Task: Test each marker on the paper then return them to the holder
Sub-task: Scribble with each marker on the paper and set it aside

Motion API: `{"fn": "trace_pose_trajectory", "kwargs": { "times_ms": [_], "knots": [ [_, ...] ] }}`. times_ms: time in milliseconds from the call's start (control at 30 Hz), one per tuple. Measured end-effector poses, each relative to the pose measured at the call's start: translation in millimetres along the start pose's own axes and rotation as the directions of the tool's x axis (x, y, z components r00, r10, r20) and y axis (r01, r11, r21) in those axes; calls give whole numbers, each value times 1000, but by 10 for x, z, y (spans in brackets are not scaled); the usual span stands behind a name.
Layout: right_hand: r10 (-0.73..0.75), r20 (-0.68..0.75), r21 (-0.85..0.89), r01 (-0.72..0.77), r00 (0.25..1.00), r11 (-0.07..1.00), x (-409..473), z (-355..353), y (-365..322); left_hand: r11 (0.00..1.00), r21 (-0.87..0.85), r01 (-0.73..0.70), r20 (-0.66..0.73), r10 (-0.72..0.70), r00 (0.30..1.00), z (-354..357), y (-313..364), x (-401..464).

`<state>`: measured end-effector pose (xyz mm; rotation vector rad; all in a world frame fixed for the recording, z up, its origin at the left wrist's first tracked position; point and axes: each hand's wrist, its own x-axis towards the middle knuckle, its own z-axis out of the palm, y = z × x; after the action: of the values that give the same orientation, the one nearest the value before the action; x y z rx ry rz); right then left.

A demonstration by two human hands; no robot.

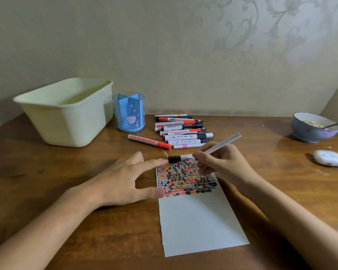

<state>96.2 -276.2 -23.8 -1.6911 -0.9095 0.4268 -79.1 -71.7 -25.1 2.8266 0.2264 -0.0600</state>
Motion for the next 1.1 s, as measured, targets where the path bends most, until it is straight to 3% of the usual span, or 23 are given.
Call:
{"fn": "trace_pose_trajectory", "kwargs": {
  "times_ms": [200,733,1100],
  "knots": [
    [21,-15,-43,-21,1000,999,-29,-19,-26,979,200,-23,45,14,999,55,51,3],
    [36,-160,-251,-76,986,965,-500,-78,-16,985,157,-72,47,65,997,48,-28,-13],
    [-9,-153,-332,-43,988,942,-573,-71,104,988,140,-70,25,67,997,84,-73,4]
  ]
}}
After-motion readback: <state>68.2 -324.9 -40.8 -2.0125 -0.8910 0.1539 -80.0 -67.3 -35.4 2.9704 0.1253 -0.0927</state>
